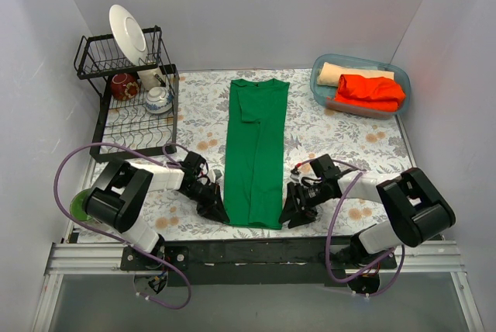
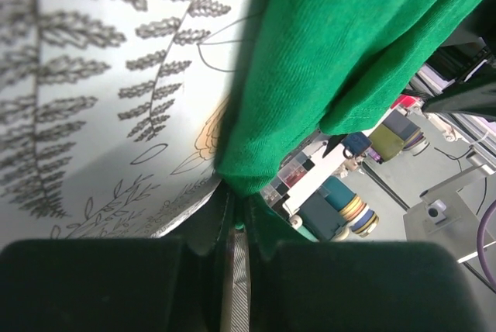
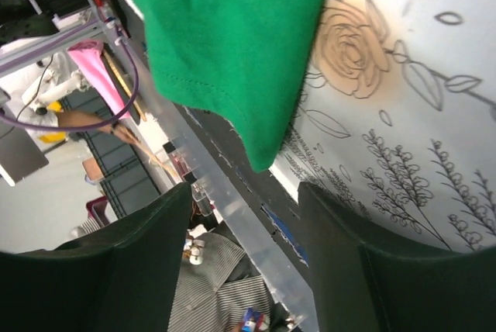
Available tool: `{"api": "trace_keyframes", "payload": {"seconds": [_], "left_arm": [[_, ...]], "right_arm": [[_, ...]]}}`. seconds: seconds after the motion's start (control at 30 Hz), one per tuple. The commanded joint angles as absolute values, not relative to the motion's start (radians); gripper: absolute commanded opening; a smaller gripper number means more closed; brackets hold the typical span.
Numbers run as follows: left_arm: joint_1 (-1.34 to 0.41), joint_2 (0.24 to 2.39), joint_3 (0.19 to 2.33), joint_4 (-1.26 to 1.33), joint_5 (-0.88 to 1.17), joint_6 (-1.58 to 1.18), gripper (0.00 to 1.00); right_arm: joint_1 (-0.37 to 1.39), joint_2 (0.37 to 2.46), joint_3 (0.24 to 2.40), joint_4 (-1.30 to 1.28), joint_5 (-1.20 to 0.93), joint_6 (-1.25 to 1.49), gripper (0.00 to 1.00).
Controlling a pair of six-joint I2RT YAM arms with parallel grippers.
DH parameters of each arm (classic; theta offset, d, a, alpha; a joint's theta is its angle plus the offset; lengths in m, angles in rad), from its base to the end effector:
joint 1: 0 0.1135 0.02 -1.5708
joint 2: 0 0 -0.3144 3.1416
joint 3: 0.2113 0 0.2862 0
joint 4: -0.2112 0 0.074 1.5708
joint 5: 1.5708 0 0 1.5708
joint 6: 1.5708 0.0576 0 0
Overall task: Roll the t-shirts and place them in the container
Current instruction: Roll the T-shirt to the center of the board.
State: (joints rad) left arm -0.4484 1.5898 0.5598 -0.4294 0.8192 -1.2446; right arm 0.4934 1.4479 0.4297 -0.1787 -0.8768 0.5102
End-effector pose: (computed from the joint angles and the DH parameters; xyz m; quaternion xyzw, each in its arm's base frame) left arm 0.1927 -0.1394 0.1062 0.3346 -0.8528 0.3018 0.2639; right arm 0.1727 0.1432 0.1157 0.0714 -0.8903 -0.4466 0.0530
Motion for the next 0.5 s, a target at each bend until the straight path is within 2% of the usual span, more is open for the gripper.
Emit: {"api": "trace_keyframes", "payload": {"seconds": [0.0,0.07,0.23,0.47], "left_arm": [[-0.443,1.572,0.523,-0.408,0.811,-1.287,0.0],[-0.443,1.574,0.523,-0.403,0.819,-1.287,0.0],[-0.443,1.574,0.517,-0.391,0.828,-1.289,0.0],[-0.443,1.58,0.515,-0.388,0.828,-1.289,0.0]], "right_arm": [[0.525,1.508,0.41,-0.278,-0.574,0.508,0.65],[0.528,1.52,0.41,-0.27,-0.557,0.526,0.62],[0.54,1.565,0.393,-0.178,-0.552,0.601,0.61],[0.575,1.598,0.417,-0.127,-0.456,0.679,0.47]]}}
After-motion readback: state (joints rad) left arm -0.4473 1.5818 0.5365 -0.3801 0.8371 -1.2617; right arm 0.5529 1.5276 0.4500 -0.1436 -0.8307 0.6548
